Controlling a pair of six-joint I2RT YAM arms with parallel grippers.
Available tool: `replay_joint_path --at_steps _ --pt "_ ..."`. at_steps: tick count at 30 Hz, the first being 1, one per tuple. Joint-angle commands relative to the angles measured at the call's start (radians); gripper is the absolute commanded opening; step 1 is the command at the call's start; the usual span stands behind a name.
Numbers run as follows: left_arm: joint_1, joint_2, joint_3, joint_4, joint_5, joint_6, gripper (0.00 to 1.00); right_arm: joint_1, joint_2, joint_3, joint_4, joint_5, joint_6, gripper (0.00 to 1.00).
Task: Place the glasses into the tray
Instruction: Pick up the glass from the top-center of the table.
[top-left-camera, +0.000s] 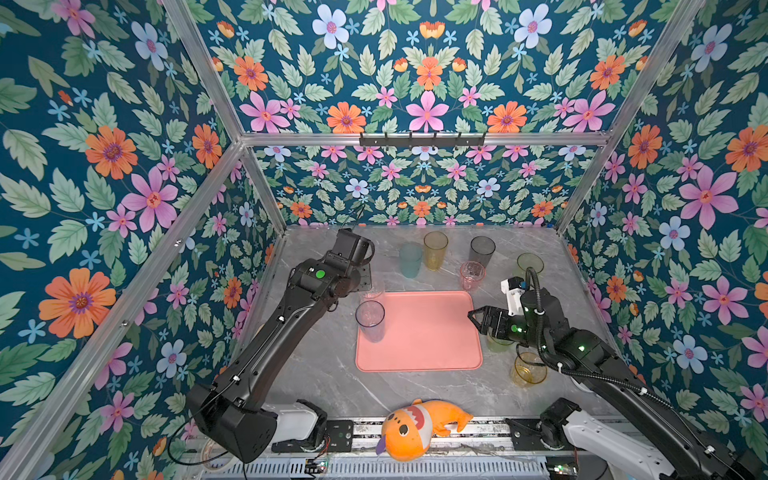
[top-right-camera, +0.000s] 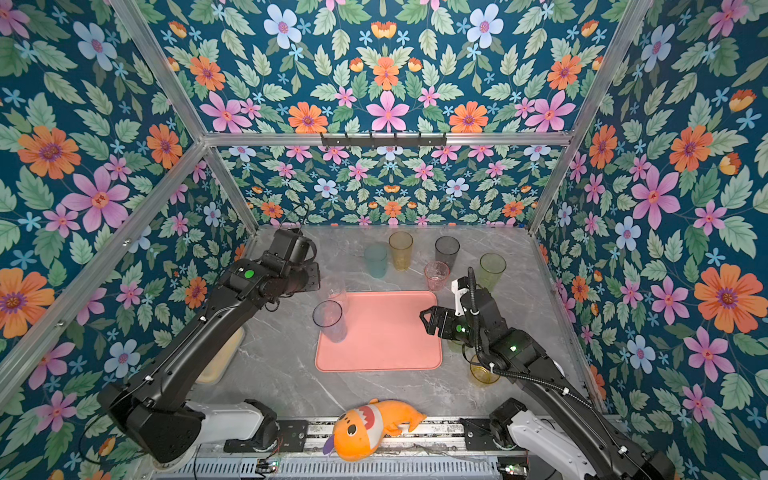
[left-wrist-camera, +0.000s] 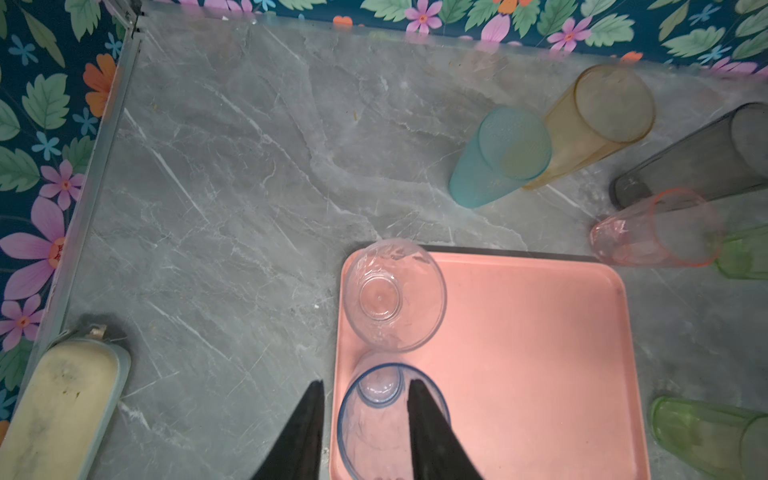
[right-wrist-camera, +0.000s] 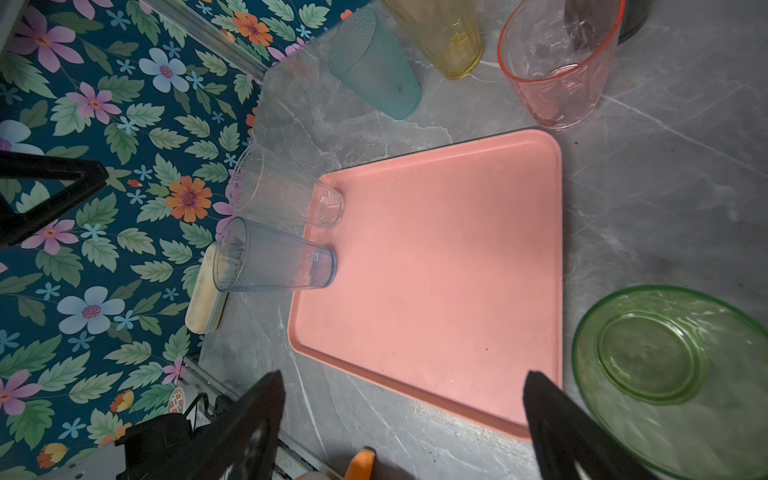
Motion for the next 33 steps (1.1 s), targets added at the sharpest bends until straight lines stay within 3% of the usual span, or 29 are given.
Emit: replay_joint_path --at_steps 1,19,33 --pt "0.0 0.028 0.044 0.046 0.036 0.02 0.37 0.0 -0.009 0.011 -0.028 0.025 -0.005 0.91" --pt "0.004 0.36 0.323 0.245 0.068 0.095 0.41 0.0 -0.026 0.012 -0.073 0.067 -0.025 0.91" --pt "0.04 0.555 0.398 0.293 0.099 0.096 0.43 -0.001 -0.002 0.003 -0.045 0.061 -0.028 0.92"
